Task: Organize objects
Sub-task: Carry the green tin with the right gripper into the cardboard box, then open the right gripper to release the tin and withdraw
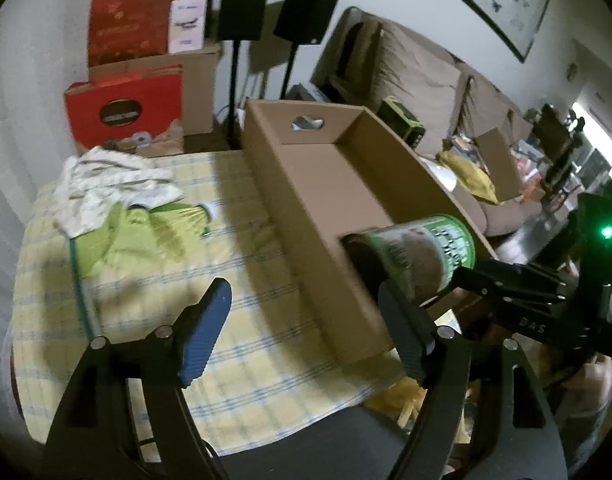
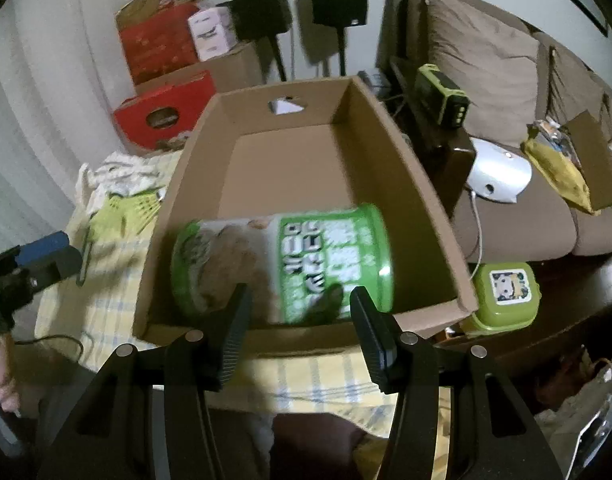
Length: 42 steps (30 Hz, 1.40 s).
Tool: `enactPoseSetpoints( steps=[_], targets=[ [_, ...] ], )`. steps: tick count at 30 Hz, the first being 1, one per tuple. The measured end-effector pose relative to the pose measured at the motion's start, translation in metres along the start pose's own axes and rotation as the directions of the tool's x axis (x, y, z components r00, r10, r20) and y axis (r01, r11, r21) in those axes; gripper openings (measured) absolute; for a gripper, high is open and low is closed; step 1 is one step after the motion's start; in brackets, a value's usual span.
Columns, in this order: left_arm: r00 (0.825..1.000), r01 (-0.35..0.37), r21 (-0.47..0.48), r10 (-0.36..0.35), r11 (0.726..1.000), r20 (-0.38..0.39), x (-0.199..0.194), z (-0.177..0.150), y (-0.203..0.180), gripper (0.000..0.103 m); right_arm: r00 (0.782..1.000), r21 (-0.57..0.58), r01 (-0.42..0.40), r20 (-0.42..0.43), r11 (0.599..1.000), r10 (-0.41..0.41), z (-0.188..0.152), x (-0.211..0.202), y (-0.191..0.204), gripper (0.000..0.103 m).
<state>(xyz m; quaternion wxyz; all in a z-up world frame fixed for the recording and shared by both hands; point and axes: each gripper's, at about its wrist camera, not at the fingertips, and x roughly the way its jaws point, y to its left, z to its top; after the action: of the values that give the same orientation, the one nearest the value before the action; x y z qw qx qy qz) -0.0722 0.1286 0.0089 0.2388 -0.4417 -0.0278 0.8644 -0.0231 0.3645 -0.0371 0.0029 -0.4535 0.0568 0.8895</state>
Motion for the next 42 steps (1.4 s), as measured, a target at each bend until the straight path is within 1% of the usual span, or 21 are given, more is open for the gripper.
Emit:
enactPoseSetpoints(
  steps=[3, 5, 8, 12, 14, 15, 18, 20, 25, 28, 30, 32, 35, 39, 42],
  targets=[
    [1.000, -0.021, -0.018, 0.021, 1.000, 0.006, -0.009, -0.006, 0.015, 0.074, 1.000, -0.016, 0.001, -0.019, 1.000, -0.001, -0.003, 0.005, 0.006, 0.053],
    [1.000, -0.024, -0.046, 0.024, 0.999, 0.007, -0.015, -0.009, 0.028, 0.074, 0.999, -0.024, -0.005, -0.034, 1.000, 0.004, -0.003, 0.011, 0.008, 0.053],
    [0.999, -0.040, -0.083, 0.041, 0.996, 0.017, -0.023, -0.012, 0.047, 0.074, 0.999, -0.032, -0.007, -0.038, 0.999, 0.005, 0.004, 0.020, 0.012, 0.053],
    [0.996, -0.079, -0.120, 0.083, 0.990, 0.026, -0.029, -0.012, 0.071, 0.074, 1.000, -0.048, 0.009, -0.023, 0.999, -0.010, 0.034, 0.036, 0.018, 0.053],
    [0.994, -0.106, -0.149, 0.110, 0.983, 0.020, -0.029, -0.013, 0.086, 0.074, 0.999, -0.068, 0.039, 0.023, 0.997, -0.038, 0.055, 0.042, 0.023, 0.051],
    [0.992, -0.118, -0.166, 0.122, 0.979, 0.018, -0.030, -0.013, 0.094, 0.074, 0.998, -0.049, 0.051, 0.043, 0.998, -0.049, 0.067, 0.041, 0.024, 0.051],
    [0.987, -0.154, -0.195, 0.161, 0.969, 0.020, -0.034, -0.014, 0.116, 0.074, 0.996, -0.027, 0.002, 0.085, 1.000, 0.000, 0.084, 0.029, 0.029, 0.051],
    [0.982, -0.182, -0.211, 0.190, 0.960, 0.018, -0.036, -0.014, 0.128, 0.074, 0.994, -0.051, 0.008, 0.107, 0.999, -0.002, 0.089, 0.020, 0.040, 0.051],
    [0.974, -0.217, -0.248, 0.225, 0.944, 0.008, -0.035, -0.016, 0.156, 0.074, 0.994, -0.103, -0.025, 0.102, 0.994, 0.035, 0.092, 0.016, 0.066, 0.051],
    [0.970, -0.237, -0.271, 0.242, 0.933, -0.014, -0.029, -0.019, 0.172, 0.074, 0.992, -0.112, -0.072, 0.096, 0.991, 0.083, 0.091, 0.016, 0.079, 0.051],
    [0.969, -0.243, -0.278, 0.244, 0.929, -0.031, -0.023, -0.020, 0.177, 0.074, 0.990, -0.122, -0.095, 0.090, 0.988, 0.106, 0.091, 0.018, 0.088, 0.052],
    [0.970, -0.242, -0.283, 0.240, 0.928, -0.042, -0.019, -0.021, 0.180, 0.074, 0.989, -0.135, -0.109, 0.082, 0.985, 0.120, 0.091, 0.022, 0.100, 0.055],
    [0.971, -0.237, -0.281, 0.234, 0.930, -0.047, -0.012, -0.019, 0.183, 0.074, 0.985, -0.152, -0.149, 0.065, 0.977, 0.160, 0.093, 0.030, 0.120, 0.057],
    [0.974, -0.229, -0.271, 0.221, 0.935, -0.060, 0.003, -0.005, 0.185, 0.074, 0.981, -0.154, -0.182, 0.044, 0.971, 0.190, 0.097, 0.044, 0.142, 0.058],
    [0.975, -0.223, -0.260, 0.212, 0.939, -0.069, 0.017, 0.010, 0.186, 0.074, 0.975, -0.124, -0.215, 0.024, 0.969, 0.219, 0.105, 0.062, 0.159, 0.060]
  ],
)
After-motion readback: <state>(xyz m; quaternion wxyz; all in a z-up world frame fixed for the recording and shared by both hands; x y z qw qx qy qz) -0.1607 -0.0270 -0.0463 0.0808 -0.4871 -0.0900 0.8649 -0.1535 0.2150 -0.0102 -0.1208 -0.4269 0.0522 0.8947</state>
